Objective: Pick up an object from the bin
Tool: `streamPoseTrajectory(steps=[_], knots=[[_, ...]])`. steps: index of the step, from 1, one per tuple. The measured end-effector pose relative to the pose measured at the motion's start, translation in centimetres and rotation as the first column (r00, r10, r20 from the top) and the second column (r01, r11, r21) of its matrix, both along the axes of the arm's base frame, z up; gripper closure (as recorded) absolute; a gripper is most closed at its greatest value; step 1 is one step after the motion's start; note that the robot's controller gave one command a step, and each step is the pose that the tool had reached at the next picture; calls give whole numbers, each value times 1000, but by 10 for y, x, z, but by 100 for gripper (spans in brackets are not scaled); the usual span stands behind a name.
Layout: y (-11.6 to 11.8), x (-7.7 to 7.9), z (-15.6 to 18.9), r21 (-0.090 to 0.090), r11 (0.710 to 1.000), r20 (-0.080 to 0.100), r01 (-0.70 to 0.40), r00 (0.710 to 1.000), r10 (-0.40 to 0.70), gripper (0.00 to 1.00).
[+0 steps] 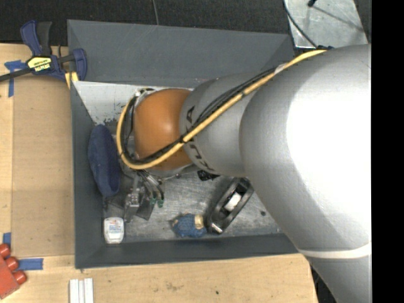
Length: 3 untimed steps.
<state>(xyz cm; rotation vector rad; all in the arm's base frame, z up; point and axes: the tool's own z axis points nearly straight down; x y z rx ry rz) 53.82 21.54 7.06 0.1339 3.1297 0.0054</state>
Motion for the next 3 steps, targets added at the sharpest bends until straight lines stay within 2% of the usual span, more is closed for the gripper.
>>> streamPoseTrajectory(steps=[1, 2, 3], knots=[[0, 5, 6, 4, 1000, 12, 2, 1000, -2, 100], [6, 2, 69, 0, 1000, -1, -6, 1000, 6, 100], [16, 4, 176, 2, 1000, 2, -19, 1000, 19, 100]])
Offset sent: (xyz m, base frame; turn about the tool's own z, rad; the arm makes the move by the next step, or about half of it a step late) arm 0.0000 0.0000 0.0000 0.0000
